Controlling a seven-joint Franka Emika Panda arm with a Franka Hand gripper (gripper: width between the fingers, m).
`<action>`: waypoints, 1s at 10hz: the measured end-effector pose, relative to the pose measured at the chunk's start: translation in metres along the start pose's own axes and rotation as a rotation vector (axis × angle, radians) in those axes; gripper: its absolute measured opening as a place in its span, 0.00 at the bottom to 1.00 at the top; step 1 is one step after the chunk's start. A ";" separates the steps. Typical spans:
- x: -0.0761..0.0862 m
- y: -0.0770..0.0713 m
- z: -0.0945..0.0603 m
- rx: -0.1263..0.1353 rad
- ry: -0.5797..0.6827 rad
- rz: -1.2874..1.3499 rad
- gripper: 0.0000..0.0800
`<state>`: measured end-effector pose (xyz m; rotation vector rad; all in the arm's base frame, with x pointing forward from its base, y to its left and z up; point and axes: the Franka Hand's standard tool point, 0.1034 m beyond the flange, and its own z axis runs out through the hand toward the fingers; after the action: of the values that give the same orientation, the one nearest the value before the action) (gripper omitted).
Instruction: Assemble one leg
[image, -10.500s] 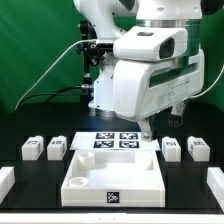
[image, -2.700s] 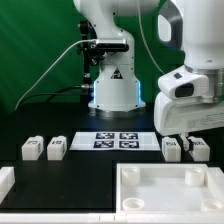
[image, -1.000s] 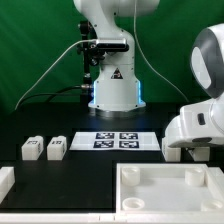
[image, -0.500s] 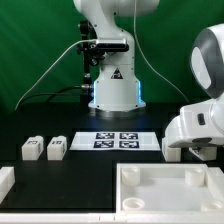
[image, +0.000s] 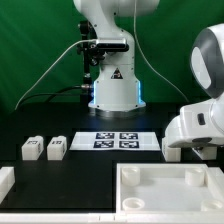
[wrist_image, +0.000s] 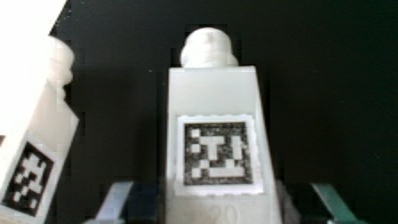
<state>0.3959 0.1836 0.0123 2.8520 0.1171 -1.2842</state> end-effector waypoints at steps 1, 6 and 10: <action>0.000 0.000 0.000 0.000 0.000 0.000 0.36; 0.000 0.014 -0.021 0.010 0.023 -0.049 0.36; -0.015 0.049 -0.125 0.099 0.307 -0.023 0.37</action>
Offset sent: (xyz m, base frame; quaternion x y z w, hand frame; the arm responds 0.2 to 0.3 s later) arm 0.0000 0.0000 0.0000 0.0000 0.0000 0.0000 1.0000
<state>0.4830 0.1391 0.1057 3.1215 0.0903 -0.8679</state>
